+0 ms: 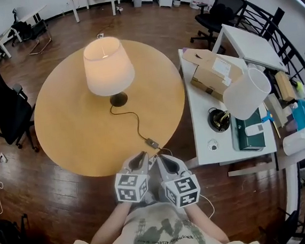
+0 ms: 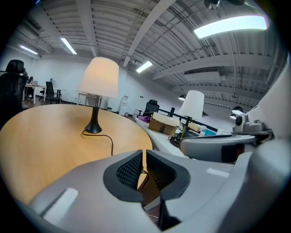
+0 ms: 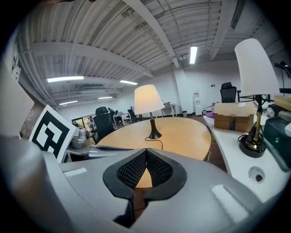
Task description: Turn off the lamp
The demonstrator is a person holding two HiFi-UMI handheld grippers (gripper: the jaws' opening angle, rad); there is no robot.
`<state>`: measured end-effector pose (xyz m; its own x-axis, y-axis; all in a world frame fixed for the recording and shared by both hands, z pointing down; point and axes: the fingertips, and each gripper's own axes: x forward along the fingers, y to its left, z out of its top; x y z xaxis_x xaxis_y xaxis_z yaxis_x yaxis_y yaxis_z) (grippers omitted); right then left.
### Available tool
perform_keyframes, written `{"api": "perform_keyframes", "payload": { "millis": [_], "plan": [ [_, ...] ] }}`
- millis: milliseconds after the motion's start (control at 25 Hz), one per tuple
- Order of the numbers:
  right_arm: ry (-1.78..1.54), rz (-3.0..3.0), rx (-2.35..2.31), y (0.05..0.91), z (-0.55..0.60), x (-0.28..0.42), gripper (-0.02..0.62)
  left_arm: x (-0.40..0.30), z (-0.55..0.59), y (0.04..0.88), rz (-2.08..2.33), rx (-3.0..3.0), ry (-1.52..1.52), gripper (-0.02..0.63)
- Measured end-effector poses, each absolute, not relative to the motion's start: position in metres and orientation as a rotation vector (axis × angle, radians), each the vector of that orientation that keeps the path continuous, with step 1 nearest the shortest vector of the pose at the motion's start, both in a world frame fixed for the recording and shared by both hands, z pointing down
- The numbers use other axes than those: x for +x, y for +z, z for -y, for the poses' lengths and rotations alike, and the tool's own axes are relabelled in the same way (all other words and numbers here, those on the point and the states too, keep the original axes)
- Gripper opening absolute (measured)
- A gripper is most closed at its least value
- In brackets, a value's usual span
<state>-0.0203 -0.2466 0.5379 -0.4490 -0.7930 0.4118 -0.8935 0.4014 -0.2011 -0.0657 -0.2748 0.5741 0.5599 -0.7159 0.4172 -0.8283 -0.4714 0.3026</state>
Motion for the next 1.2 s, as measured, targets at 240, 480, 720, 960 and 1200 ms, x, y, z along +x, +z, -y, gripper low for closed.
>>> {"api": "perform_keyframes", "payload": {
  "millis": [240, 480, 720, 960, 1200],
  "plan": [
    [0.616, 2.403, 1.492, 0.549, 0.256, -0.007, 0.0, -0.052, 0.296, 0.608, 1.181, 2.288, 0.436, 0.031],
    [0.673, 2.423, 1.453, 0.56, 0.271, 0.0, 0.0, -0.045, 0.313, 0.63, 1.186, 2.278, 0.544, 0.039],
    [0.701, 2.426, 1.413, 0.568, 0.287, 0.009, 0.0, -0.041, 0.331, 0.654, 1.195, 2.24, 0.594, 0.043],
    [0.715, 2.417, 1.373, 0.574, 0.297, 0.012, 0.0, -0.037, 0.345, 0.673, 1.16, 2.219, 0.663, 0.086],
    [0.728, 2.398, 1.336, 0.579, 0.303, 0.015, 0.0, -0.033, 0.353, 0.685, 1.111, 2.199, 0.696, 0.117]
  ]
}}
